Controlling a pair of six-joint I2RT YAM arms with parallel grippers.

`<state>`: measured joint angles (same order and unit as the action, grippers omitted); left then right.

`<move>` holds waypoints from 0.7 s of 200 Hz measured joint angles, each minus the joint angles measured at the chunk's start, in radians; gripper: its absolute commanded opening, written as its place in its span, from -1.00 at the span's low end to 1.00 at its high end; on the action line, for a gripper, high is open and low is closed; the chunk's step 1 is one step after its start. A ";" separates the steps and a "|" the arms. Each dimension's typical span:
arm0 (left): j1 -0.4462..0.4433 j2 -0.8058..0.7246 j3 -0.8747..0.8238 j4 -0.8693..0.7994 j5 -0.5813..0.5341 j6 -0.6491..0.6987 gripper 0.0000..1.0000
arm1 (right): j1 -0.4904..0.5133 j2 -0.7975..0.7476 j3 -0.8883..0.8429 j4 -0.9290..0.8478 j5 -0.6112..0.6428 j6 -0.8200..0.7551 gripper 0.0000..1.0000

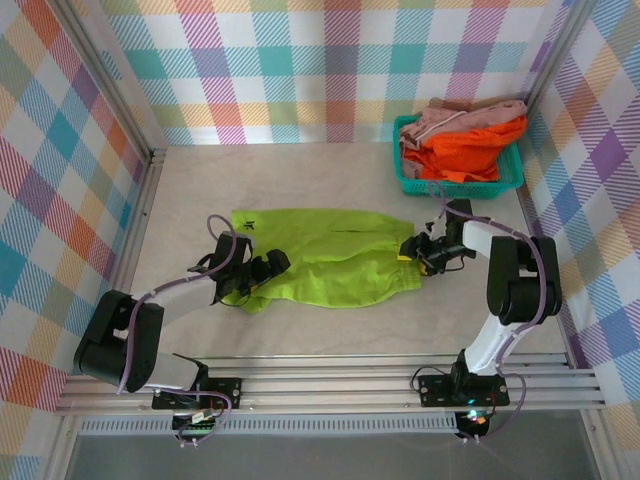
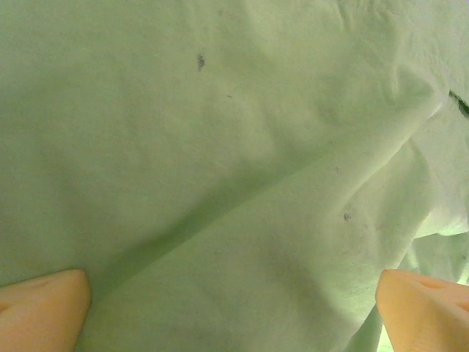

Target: Fold and stack the shorts

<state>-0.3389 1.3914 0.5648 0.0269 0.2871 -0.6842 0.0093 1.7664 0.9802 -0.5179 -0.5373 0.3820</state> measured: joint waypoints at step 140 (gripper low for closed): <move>0.008 -0.299 0.043 -0.265 -0.072 0.039 1.00 | 0.156 -0.196 0.344 -0.399 0.568 -0.183 -1.00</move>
<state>-0.3313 1.0927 0.6079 -0.2379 0.2150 -0.6456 0.1654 1.5700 1.3239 -0.9169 0.0307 0.1989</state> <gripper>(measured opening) 0.999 0.098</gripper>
